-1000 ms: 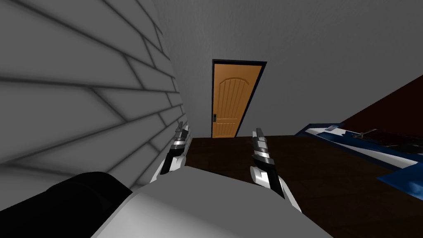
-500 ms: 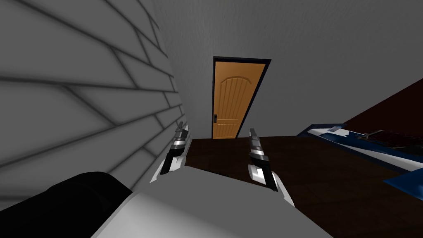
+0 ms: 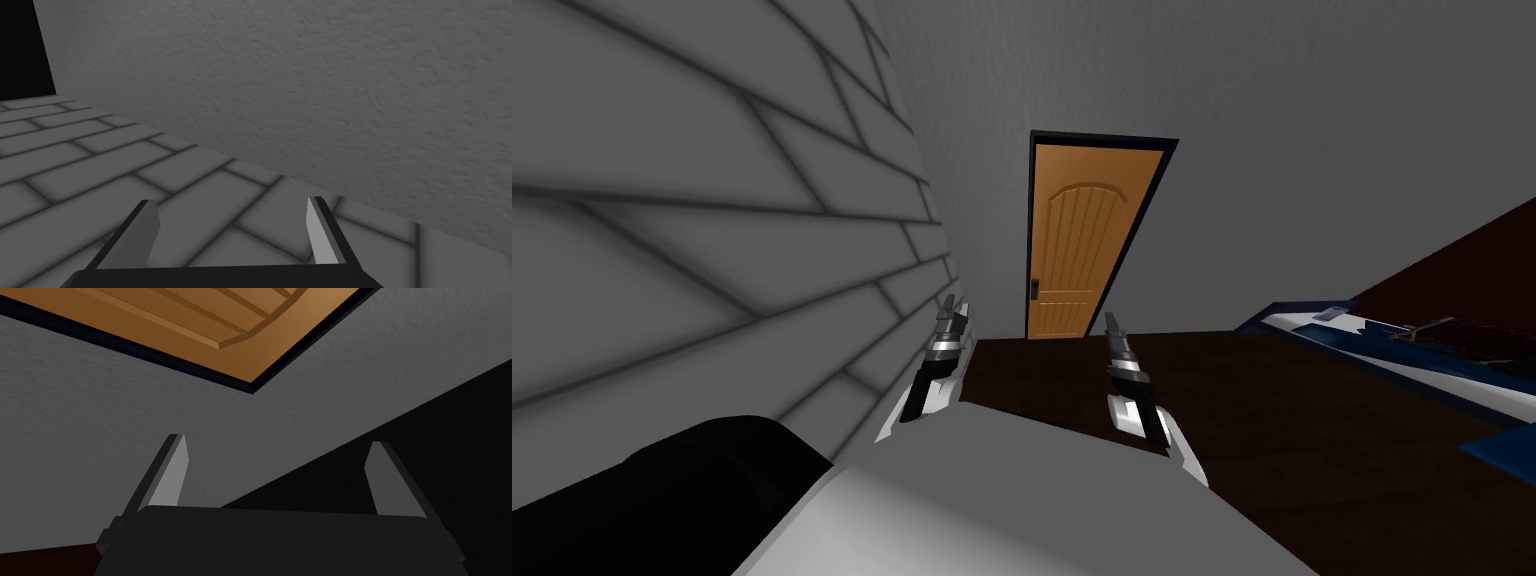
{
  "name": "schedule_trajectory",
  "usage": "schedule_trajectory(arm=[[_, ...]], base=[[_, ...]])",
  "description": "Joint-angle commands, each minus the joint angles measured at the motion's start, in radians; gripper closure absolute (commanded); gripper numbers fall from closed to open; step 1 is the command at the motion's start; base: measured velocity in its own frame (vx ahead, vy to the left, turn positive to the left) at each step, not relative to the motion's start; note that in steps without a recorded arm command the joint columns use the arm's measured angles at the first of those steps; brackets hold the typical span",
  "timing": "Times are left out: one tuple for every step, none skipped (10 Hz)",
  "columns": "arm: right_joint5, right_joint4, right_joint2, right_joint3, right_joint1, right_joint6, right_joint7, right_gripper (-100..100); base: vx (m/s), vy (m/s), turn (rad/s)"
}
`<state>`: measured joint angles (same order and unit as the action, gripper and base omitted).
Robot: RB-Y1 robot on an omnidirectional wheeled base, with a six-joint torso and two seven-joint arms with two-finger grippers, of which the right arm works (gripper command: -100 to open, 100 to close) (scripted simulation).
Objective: Pull the door open
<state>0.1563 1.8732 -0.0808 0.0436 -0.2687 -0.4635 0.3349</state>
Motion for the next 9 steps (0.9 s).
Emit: schedule_trajectory(arm=[[0.016, -0.039, -0.004, -0.001, 0.024, 0.004, 0.032, -100], [0.025, -0.060, -0.006, -0.002, 0.037, 0.006, 0.051, -100], [0.035, -0.083, -0.007, -0.004, 0.049, 0.009, 0.070, -100], [0.045, -0.105, -0.008, -0.005, 0.062, 0.011, 0.089, -100], [0.055, -0.127, -0.009, -0.007, 0.075, 0.013, 0.108, -100], [0.065, -0.150, -0.011, -0.008, 0.088, 0.015, 0.127, -100], [0.075, -0.172, -0.012, -0.009, 0.100, 0.018, 0.146, -100], [0.085, -0.195, -0.012, -0.011, 0.113, 0.020, 0.165, -100], [0.095, -0.217, -0.013, -0.012, 0.126, 0.022, 0.185, -100]], base=[[0.104, 0.058, -0.009], [0.095, 0.041, -0.008], [0.087, 0.043, -0.004], [0.085, 0.062, -0.008], [0.093, 0.062, -0.011], [0.108, 0.071, -0.006], [0.107, 0.064, -0.009], [0.105, 0.046, -0.009], [0.087, 0.052, -0.005]])
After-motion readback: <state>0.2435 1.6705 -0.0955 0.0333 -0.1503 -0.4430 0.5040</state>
